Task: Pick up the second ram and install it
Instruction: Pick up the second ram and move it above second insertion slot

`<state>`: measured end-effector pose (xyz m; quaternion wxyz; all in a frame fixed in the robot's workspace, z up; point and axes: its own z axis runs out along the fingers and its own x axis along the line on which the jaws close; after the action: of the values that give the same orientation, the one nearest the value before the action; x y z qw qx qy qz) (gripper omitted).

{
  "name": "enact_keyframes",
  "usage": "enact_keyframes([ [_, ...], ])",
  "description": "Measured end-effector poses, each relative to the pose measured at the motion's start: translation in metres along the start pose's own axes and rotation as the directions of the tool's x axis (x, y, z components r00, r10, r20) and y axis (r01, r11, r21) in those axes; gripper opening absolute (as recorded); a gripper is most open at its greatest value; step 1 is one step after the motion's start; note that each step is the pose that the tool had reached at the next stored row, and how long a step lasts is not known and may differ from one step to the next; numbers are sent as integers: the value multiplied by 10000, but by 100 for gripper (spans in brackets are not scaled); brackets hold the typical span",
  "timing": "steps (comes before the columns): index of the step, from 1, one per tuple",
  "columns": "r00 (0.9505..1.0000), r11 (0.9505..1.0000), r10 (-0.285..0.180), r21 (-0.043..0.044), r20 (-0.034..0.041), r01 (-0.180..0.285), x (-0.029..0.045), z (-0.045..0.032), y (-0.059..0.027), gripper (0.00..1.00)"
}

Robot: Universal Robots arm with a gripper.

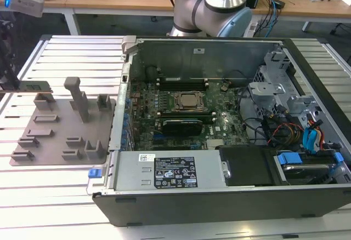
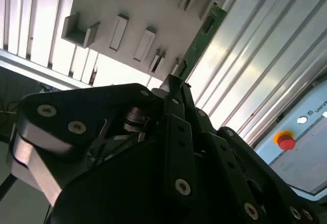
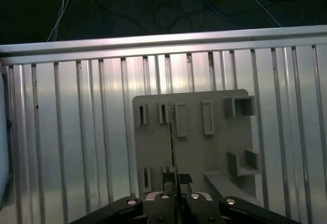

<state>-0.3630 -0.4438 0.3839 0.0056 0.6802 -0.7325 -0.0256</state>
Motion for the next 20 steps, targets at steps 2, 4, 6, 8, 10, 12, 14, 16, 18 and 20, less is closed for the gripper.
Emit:
enact_keyframes([
  [2,10000,10000,0,0,8,0,-2,-93,4,14],
  [4,10000,10000,-1,-1,10,1,-5,-182,8,14],
  [6,10000,10000,0,-1,14,0,-5,-213,10,14],
  [8,10000,10000,-1,0,14,1,-6,-214,9,14],
  [10,10000,10000,-3,-5,9,3,-6,-218,-2,14],
  [12,10000,10000,-1,0,10,1,-14,-220,-107,14],
  [14,10000,10000,1,-1,11,-1,-29,-228,-295,14],
  [16,10000,10000,-2,-1,9,2,-37,-233,-417,14],
  [18,10000,10000,0,0,9,0,-44,-235,-504,14],
  [20,10000,10000,-1,-1,7,1,-54,-241,-645,14],
])
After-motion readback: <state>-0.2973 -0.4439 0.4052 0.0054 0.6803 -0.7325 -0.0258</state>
